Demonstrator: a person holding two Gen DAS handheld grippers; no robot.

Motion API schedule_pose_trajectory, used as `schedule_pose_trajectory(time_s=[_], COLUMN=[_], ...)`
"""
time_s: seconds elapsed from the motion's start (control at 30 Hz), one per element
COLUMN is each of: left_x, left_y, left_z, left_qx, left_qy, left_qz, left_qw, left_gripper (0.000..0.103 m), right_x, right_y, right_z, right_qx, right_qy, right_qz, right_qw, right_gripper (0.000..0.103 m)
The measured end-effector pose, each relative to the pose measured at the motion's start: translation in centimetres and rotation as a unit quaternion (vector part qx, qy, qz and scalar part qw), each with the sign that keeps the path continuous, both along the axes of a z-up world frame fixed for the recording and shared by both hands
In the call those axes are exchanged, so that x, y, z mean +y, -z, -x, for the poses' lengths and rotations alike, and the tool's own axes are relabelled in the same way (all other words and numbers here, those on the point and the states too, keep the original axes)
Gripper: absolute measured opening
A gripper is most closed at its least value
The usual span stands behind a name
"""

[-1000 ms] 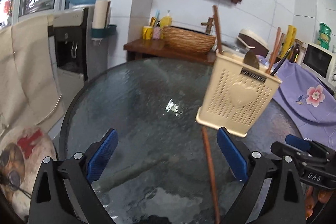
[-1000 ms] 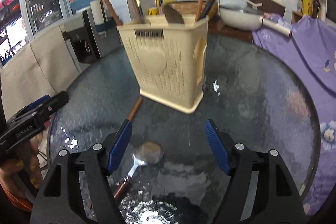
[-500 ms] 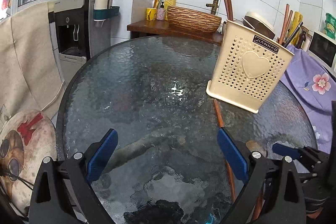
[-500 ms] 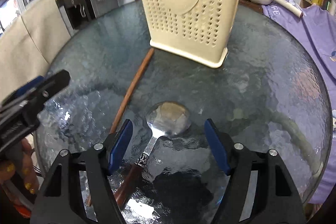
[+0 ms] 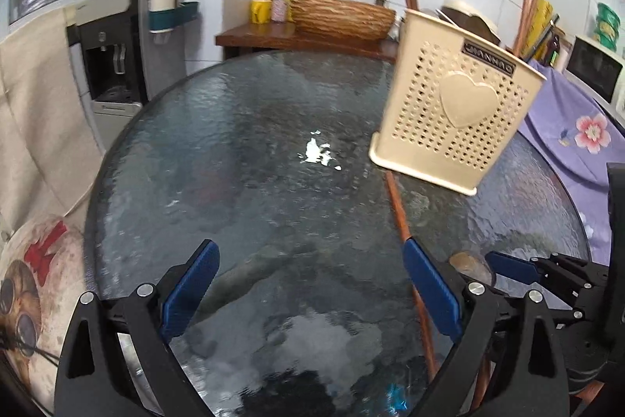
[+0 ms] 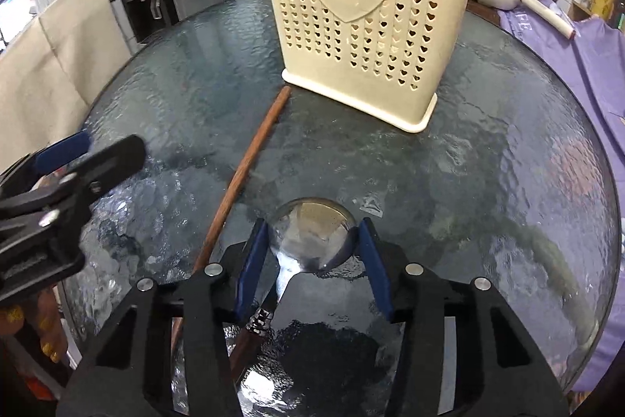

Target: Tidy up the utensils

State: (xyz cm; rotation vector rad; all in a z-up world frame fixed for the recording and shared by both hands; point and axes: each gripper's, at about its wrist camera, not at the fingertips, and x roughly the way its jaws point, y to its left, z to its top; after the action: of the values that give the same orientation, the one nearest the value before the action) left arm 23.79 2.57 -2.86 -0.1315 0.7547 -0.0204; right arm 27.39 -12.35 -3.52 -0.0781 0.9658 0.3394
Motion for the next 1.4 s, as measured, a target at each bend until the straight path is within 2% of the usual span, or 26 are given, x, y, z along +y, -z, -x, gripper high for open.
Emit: schedule_pose_trajectory(time_s=[0.03,0.17,0.23,0.33,0.4,0.5,0.57,0.63,0.77,0.9,1.0,1.27,1.4], left_x=[-0.3,-1.8,-2.6,-4.4,-5.5,-6.5,-6.8,-7.0,-7.2,-6.4,-5.8,-4.9,-4.7], left_y=[0.1,0.4,0.7,1.3,2.0,2.4,2.4,2.3,2.3,2.1,1.7,-2.6,-4.9], left_z=[-0.4,-2.3,-3.2,-4.7,-5.6,-6.5,-6.8,-7.0,-7.3,-8.4,-8.0,-5.1,-3.5], left_qx=[0.006,0.032,0.043,0.059,0.071,0.075,0.078,0.079,0.077,0.082,0.071,0.010,-0.023], left_qy=[0.008,0.040,0.055,0.073,0.083,0.084,0.084,0.084,0.080,0.079,0.074,0.079,0.085], left_qz=[0.004,0.018,0.016,-0.009,-0.021,-0.045,-0.047,-0.049,-0.055,-0.028,-0.010,0.022,0.031], left_qw=[0.9999,0.9985,0.9974,0.9955,0.9938,0.9925,0.9923,0.9921,0.9924,0.9931,0.9947,0.9966,0.9956], left_gripper=[0.091,0.071,0.068,0.062,0.051,0.045,0.043,0.036,0.010,0.007,0.007,0.007,0.007], right_x=[-0.4,-2.1,-3.3,-4.8,-5.6,-6.3,-6.8,-7.1,-7.2,-7.6,-7.8,-8.2,-8.4], right_y=[0.0,-0.4,-0.6,-0.8,-0.8,-0.9,-1.0,-1.2,-1.8,-2.6,-3.0,-4.0,-5.6], right_z=[0.0,0.1,0.1,0.0,0.1,0.1,0.0,0.0,-0.1,0.2,0.4,0.9,1.6], right_qx=[0.001,-0.008,-0.012,-0.016,-0.019,-0.022,-0.026,-0.033,-0.051,-0.067,-0.078,-0.106,-0.131], right_qy=[-0.003,-0.004,0.002,0.014,0.022,0.025,0.025,0.023,0.020,0.019,0.020,0.017,0.009], right_qz=[-0.006,-0.016,-0.022,-0.026,-0.028,-0.034,-0.039,-0.046,-0.054,-0.060,-0.062,-0.066,-0.078], right_qw=[1.000,1.000,1.000,0.999,0.999,0.999,0.999,0.998,0.997,0.996,0.995,0.992,0.988], right_gripper=[0.048,0.048,0.048,0.048,0.048,0.048,0.048,0.048,0.048,0.048,0.048,0.048,0.048])
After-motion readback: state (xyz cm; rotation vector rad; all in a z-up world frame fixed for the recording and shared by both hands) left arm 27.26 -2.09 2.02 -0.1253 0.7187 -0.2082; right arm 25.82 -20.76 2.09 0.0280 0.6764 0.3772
